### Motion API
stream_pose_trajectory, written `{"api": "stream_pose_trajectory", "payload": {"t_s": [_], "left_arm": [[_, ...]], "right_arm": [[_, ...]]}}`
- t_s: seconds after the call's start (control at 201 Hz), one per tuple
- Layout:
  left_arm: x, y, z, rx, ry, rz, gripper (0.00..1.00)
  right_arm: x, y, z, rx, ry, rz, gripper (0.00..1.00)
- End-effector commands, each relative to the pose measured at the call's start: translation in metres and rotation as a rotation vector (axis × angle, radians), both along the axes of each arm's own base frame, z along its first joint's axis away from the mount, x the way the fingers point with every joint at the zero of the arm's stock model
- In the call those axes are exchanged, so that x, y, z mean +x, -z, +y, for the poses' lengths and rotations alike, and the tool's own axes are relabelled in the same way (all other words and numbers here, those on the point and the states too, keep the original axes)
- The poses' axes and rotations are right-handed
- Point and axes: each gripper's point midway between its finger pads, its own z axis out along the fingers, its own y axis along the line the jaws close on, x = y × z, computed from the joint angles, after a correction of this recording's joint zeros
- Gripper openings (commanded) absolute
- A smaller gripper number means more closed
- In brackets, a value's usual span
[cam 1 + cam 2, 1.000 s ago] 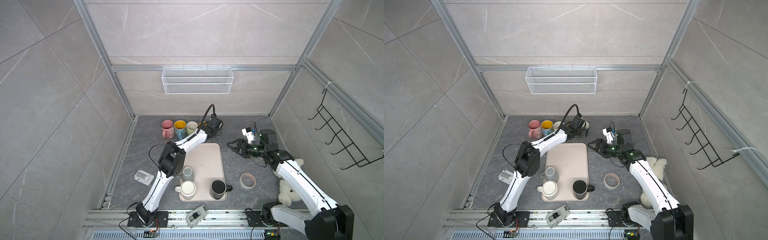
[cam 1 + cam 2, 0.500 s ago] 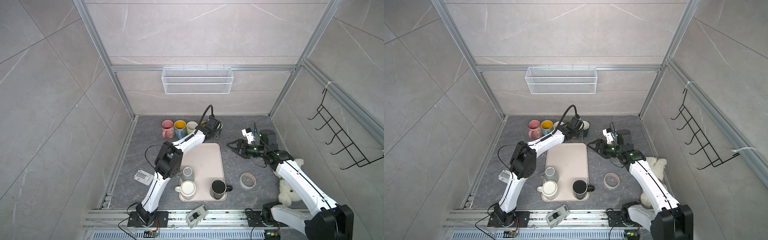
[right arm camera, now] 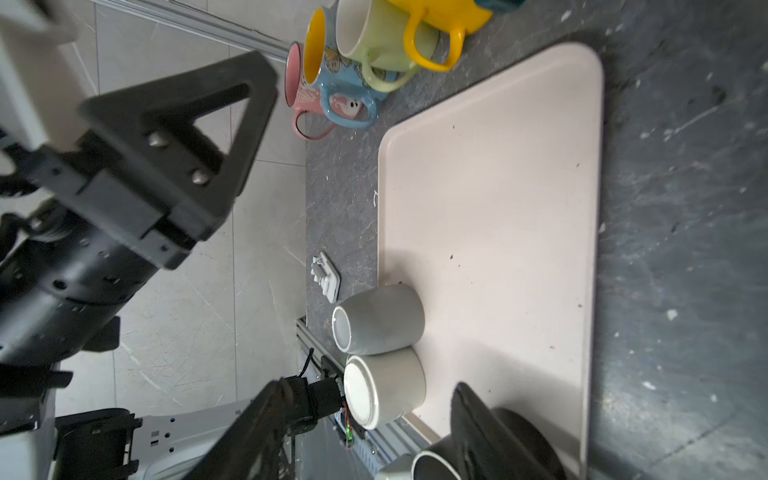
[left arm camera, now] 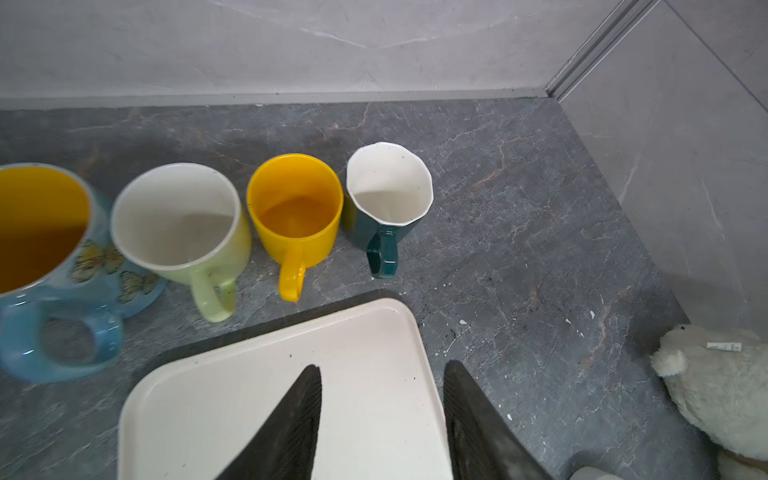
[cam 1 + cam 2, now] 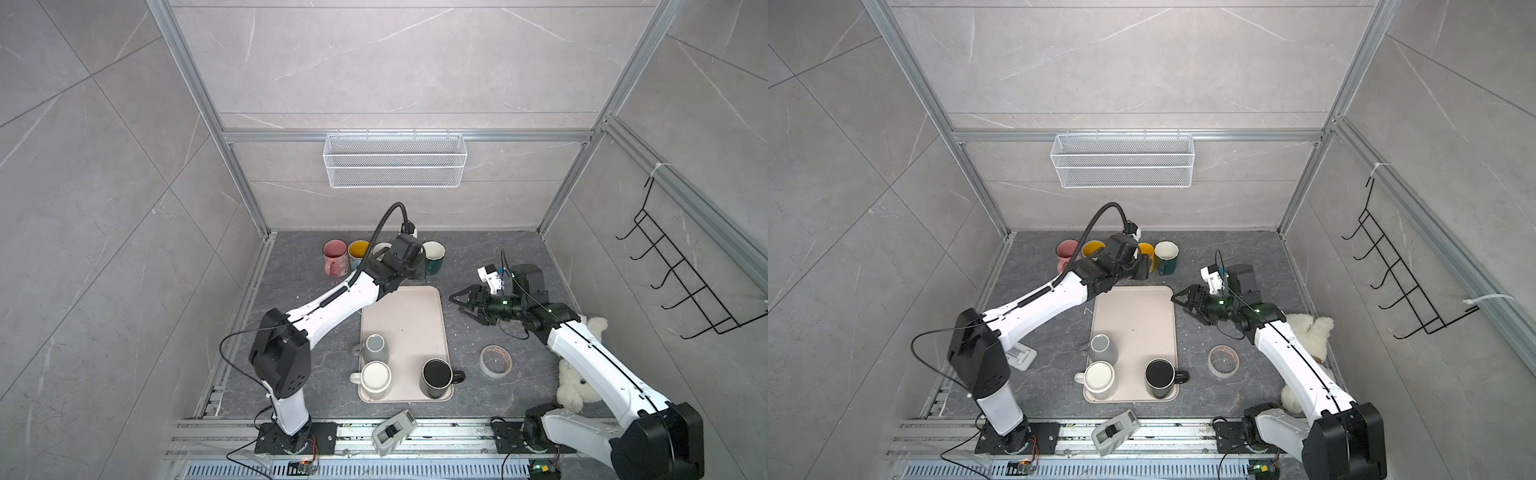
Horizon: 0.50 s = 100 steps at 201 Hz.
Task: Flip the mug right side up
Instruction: 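Move the right gripper to the black mug on the tray while the left retracts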
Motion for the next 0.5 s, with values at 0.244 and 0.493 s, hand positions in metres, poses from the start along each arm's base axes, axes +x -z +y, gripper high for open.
{"api": "stream_pose_trajectory", "payload": {"t_s": [0.244,0.493], "left_arm": [[-0.033,-0.034,0.09,0.096,-0.182,-0.182,0.53],[-0.053,-0.021,0.129,0.151,-0.263,-0.2,0.54]], "right_arm": [[-0.072,0.03,-0.004,0.046,0.076,0.465,0.48],[-0.124,0.045,-0.021,-0.058,0.125,0.734,0.49]]}}
